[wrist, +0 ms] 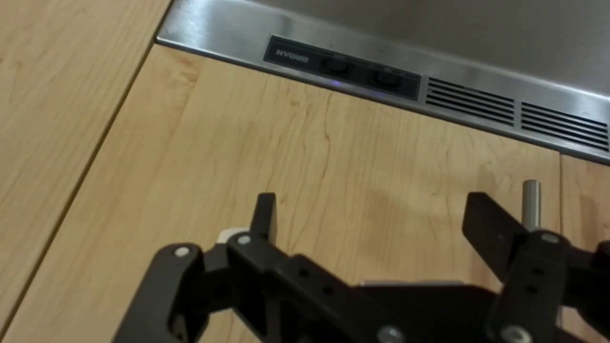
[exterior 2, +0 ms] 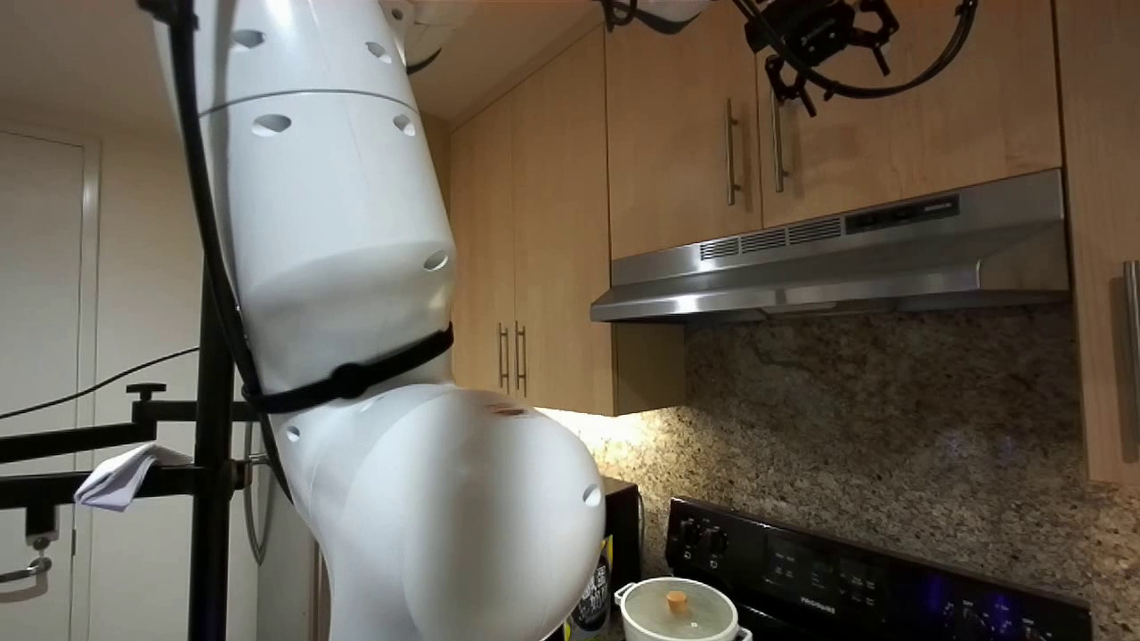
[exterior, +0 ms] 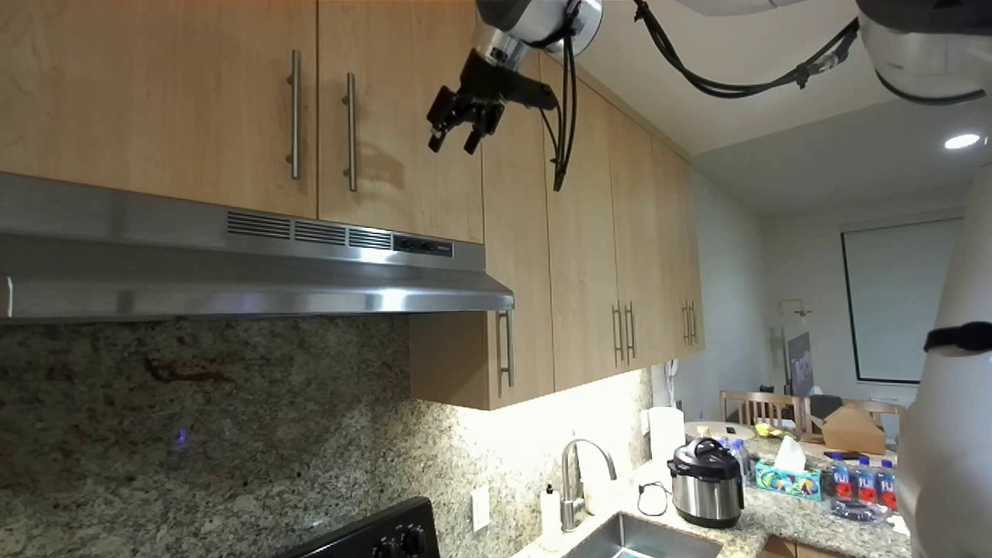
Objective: Open the right cabinet door above the hood of the stove
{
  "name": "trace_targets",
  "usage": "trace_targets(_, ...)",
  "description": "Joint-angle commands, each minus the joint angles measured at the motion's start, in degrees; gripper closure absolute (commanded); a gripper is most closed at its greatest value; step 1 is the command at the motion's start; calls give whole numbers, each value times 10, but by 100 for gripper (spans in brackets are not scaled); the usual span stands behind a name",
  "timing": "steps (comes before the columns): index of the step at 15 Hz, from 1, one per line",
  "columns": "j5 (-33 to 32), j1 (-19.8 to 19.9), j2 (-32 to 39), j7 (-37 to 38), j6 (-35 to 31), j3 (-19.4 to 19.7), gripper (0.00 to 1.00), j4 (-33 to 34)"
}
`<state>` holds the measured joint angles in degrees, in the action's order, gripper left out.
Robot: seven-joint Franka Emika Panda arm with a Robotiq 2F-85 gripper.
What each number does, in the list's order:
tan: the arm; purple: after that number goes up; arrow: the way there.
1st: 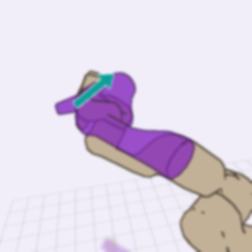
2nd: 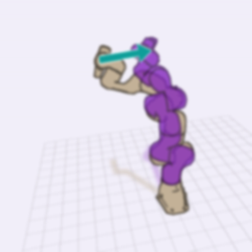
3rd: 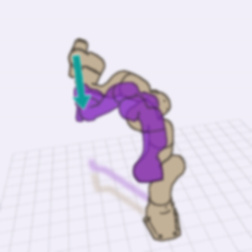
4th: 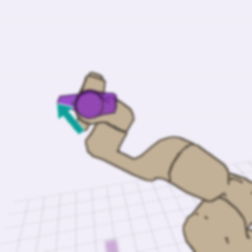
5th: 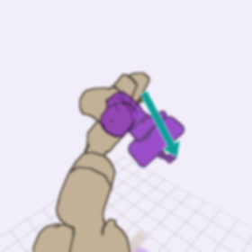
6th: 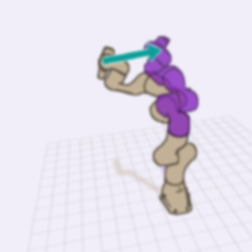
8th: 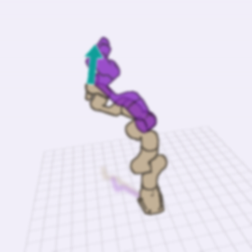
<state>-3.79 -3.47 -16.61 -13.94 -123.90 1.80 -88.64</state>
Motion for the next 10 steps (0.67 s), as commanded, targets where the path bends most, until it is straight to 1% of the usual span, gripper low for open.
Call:
trace_targets(1, 24, -13, 20, -38, 17, -4, 0, 34)
trace_targets(3, 23, -19, 27, -38, 12, -11, 0, 39)
trace_targets(6, -12, -14, 31, -11, -14, -35, 0, 39)
trace_targets(8, -41, -9, 30, 15, -41, -50, 0, 38)
trace_targets(10, -73, -7, 22, 57, -85, -58, 0, 23)
